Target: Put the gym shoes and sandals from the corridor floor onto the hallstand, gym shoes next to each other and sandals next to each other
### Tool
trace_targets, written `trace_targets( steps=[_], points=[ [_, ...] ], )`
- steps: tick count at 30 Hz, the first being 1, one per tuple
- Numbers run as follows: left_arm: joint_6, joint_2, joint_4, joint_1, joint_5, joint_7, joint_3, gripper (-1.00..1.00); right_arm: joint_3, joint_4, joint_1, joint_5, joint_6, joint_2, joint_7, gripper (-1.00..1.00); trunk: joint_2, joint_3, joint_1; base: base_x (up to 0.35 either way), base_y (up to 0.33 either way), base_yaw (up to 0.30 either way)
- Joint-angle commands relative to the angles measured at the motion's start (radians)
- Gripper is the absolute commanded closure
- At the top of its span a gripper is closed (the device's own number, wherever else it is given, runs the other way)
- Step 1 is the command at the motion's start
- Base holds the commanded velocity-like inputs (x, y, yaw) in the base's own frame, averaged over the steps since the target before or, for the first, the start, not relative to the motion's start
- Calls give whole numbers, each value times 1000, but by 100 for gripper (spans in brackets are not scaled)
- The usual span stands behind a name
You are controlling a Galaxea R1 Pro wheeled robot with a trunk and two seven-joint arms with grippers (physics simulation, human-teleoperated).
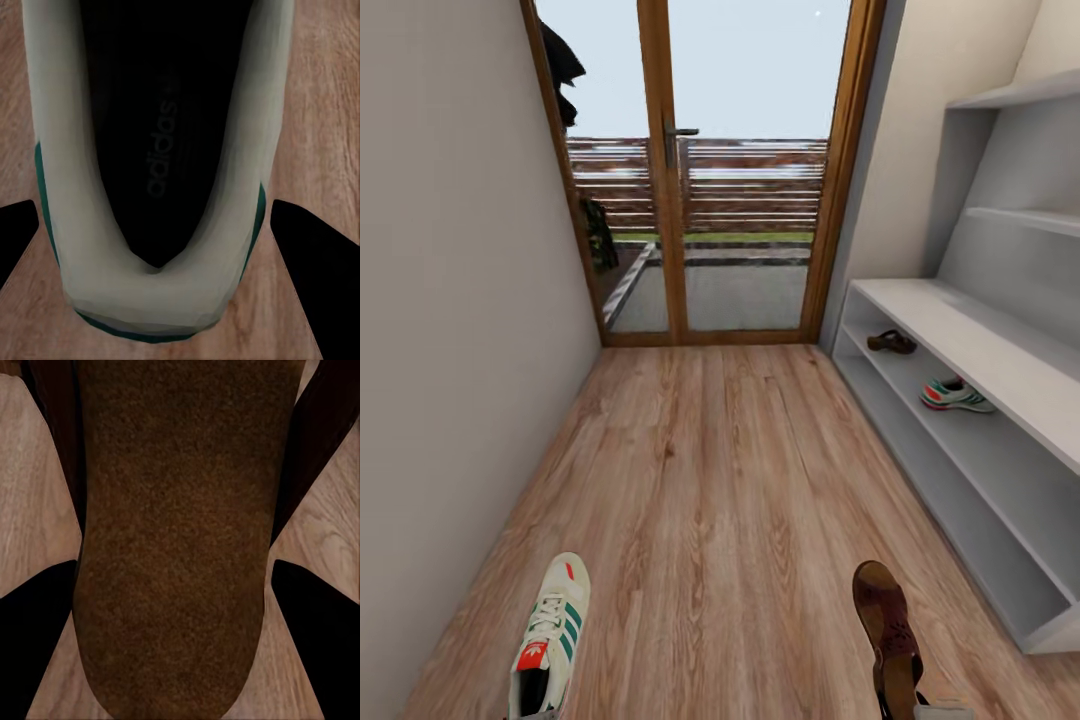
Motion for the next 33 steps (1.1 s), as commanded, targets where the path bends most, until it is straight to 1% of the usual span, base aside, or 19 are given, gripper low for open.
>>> trace_targets(
  steps=[1, 29, 33],
  points=[
    [-4, -1, 1, -1, -8, -6, 9, 100, -4, 0, -1, 4, -3, 0, -1, 100, 0, -1, 0, 338, 69, 0],
    [-4, -1, 1, -1, -8, -6, 9, 100, -5, 1, -1, 4, -3, 0, -1, 100, 0, -1, 0, 338, 94, 0],
    [-4, -1, 1, -1, -8, -6, 9, 100, -5, 0, -1, 4, -3, 0, -1, 100, 0, -1, 0, 338, 96, -108]
  ],
)
